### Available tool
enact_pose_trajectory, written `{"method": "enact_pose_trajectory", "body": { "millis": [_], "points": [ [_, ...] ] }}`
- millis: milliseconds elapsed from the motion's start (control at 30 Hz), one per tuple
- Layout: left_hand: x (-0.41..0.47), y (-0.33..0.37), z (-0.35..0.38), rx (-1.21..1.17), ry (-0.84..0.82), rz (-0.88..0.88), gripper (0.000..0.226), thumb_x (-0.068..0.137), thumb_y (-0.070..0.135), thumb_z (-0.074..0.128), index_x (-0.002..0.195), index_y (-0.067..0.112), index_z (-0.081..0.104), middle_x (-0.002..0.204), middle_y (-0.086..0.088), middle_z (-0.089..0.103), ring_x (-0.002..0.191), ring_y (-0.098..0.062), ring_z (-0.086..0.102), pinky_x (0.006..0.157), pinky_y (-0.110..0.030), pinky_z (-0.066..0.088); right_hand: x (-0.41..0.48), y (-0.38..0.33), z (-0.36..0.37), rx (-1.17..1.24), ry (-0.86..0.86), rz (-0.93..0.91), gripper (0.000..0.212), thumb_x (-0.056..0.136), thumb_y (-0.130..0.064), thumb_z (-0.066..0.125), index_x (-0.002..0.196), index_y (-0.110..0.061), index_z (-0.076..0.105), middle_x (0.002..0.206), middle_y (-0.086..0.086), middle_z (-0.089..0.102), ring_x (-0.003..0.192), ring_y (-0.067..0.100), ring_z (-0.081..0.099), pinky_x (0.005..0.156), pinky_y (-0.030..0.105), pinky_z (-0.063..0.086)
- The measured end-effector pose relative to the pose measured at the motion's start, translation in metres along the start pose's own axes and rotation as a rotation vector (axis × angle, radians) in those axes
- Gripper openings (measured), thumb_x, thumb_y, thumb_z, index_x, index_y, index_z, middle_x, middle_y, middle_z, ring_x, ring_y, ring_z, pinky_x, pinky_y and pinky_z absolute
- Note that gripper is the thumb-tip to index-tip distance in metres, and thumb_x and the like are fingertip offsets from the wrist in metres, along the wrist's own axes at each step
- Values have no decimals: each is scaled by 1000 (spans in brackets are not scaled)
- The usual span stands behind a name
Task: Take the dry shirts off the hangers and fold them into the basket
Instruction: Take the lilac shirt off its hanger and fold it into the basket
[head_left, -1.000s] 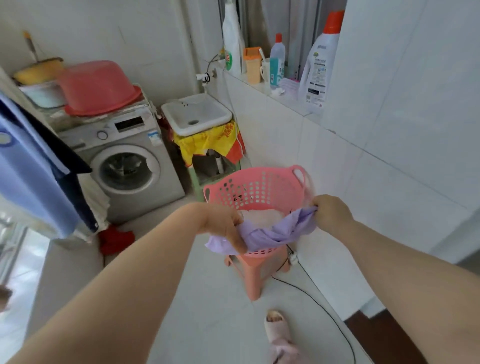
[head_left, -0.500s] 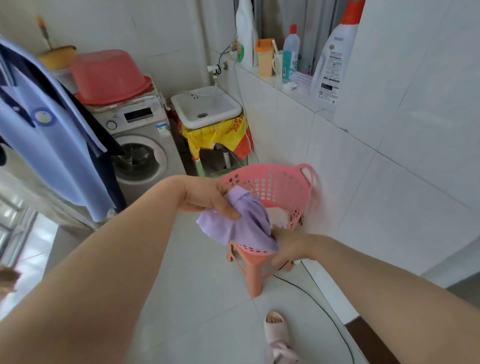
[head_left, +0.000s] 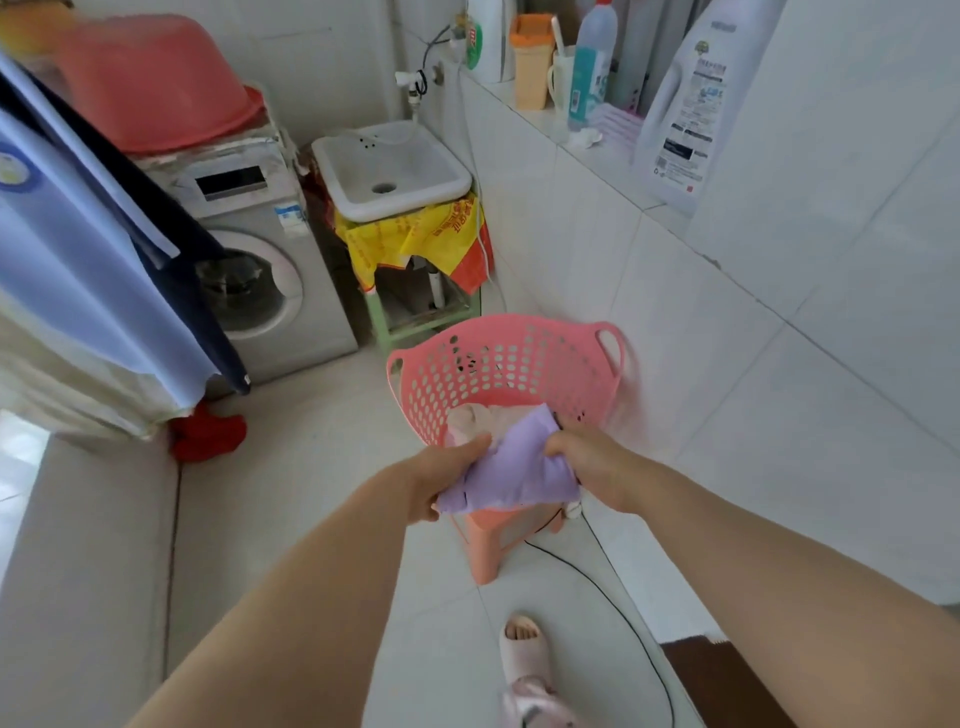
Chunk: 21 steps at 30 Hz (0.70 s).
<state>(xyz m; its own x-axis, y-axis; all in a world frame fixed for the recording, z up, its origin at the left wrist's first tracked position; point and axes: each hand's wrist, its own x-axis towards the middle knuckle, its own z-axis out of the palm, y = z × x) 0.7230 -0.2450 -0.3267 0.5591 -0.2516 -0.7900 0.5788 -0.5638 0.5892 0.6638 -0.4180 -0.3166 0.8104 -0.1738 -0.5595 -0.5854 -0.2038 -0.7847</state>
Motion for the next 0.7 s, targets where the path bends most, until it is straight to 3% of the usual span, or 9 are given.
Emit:
{"method": "enact_pose_trajectory", "body": {
  "millis": [67,133,200,267,333,433,567,633,700],
  "points": [
    [22,-2,-1,-38,130,118,30,85,37,68,89,7,65,87,-11,67,76,-24,59,70,-34,49,13,-5,-3,5,-5,8,59,75,-19,45,133,-18,51,135,7,52,119,25,52,107,46,40],
    [32,6,-9,-2,302,218,15,86,17,63,86,2,63,80,-15,59,72,-23,54,69,-34,45,23,-7,-7,-35,40,58,48,81,-15,44,128,-13,56,129,15,56,117,31,55,98,42,43],
    [35,15,-18,71,426,251,13,89,8,53,95,0,61,86,-15,58,80,-25,55,72,-33,44,28,-8,-7,-69,74,104,52,86,-8,43,137,-10,47,137,20,50,123,37,50,94,37,42],
    [37,20,-22,220,464,242,27,90,15,54,109,-5,59,103,-20,62,96,-33,61,82,-37,50,28,-5,-6,-95,59,127,70,80,-16,46,148,-22,30,149,12,37,130,36,42,103,47,41],
    [35,21,-23,372,401,195,42,89,26,61,118,-5,58,117,-21,62,108,-36,60,91,-40,51,21,-5,-3,-110,-48,87,73,80,-25,55,147,-33,27,148,5,35,129,31,42,106,47,40],
    [28,18,-22,541,305,151,50,87,40,63,117,1,61,118,-17,64,109,-33,60,93,-38,49,12,-7,-1,-409,-155,-70,75,77,-23,76,141,-25,37,136,3,47,125,24,48,99,29,40],
    [4,31,-21,649,194,208,56,86,59,55,123,17,59,121,-7,61,111,-27,56,96,-35,44,9,-16,-6,-919,160,-261,43,80,-19,63,123,-23,57,126,7,55,116,27,51,88,31,43],
    [-13,42,-18,728,61,189,64,79,62,62,129,22,53,120,-3,56,108,-24,54,91,-35,46,10,-23,-11,-1043,228,-281,41,81,-19,59,121,-27,58,128,11,47,120,28,45,90,35,42],
    [-21,49,-15,941,69,236,83,65,63,72,136,33,42,128,4,46,116,-23,47,97,-36,44,13,-37,-18,-1121,224,-306,44,84,-21,57,127,-28,54,134,14,39,127,30,37,99,41,38]
  ]
}}
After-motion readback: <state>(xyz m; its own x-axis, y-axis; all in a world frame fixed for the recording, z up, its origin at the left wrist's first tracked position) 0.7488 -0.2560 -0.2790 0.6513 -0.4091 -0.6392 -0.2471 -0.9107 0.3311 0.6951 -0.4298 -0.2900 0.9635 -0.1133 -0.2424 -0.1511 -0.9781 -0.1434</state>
